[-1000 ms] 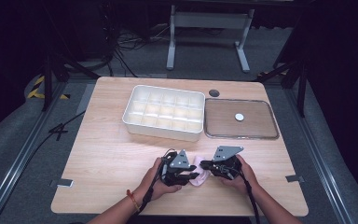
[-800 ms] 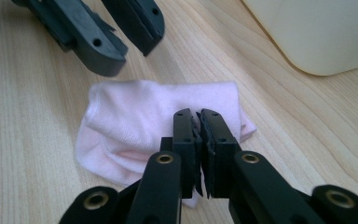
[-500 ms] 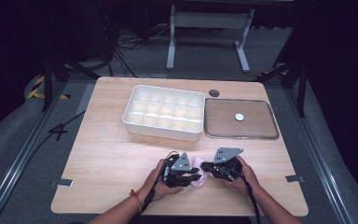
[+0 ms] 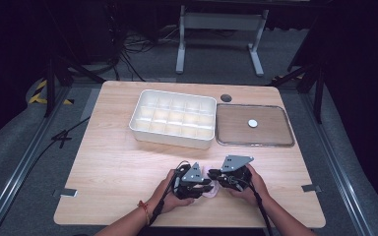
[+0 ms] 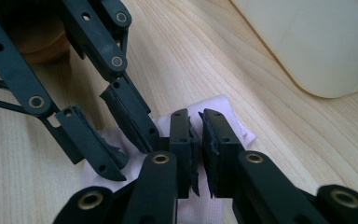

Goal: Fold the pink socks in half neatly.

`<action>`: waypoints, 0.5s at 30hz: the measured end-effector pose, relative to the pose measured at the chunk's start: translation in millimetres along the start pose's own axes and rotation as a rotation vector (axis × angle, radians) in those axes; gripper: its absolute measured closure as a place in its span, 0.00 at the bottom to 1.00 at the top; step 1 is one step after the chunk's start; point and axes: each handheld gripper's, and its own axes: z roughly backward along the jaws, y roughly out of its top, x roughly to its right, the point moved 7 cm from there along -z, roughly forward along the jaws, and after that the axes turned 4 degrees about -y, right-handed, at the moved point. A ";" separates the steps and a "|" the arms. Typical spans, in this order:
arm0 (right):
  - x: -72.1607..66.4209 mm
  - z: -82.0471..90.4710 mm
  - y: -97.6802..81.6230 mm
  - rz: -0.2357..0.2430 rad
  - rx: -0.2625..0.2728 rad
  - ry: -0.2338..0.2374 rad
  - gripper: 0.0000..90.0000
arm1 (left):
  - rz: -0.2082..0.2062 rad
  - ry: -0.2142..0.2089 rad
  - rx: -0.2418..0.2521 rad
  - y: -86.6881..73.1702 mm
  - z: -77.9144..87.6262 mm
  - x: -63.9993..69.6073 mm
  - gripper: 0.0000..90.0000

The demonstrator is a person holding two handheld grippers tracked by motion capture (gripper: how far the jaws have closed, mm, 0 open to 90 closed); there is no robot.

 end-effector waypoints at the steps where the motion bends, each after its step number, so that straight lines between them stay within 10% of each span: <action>1: 0.6 -0.2 -0.6 -0.003 -0.004 -0.001 0.93 | 0.000 0.001 -0.004 -0.3 0.2 0.2 0.82; 15: 7.9 1.9 -8.3 -0.008 -0.028 -0.024 0.96 | -0.030 0.014 -0.027 0.4 -1.0 2.9 0.83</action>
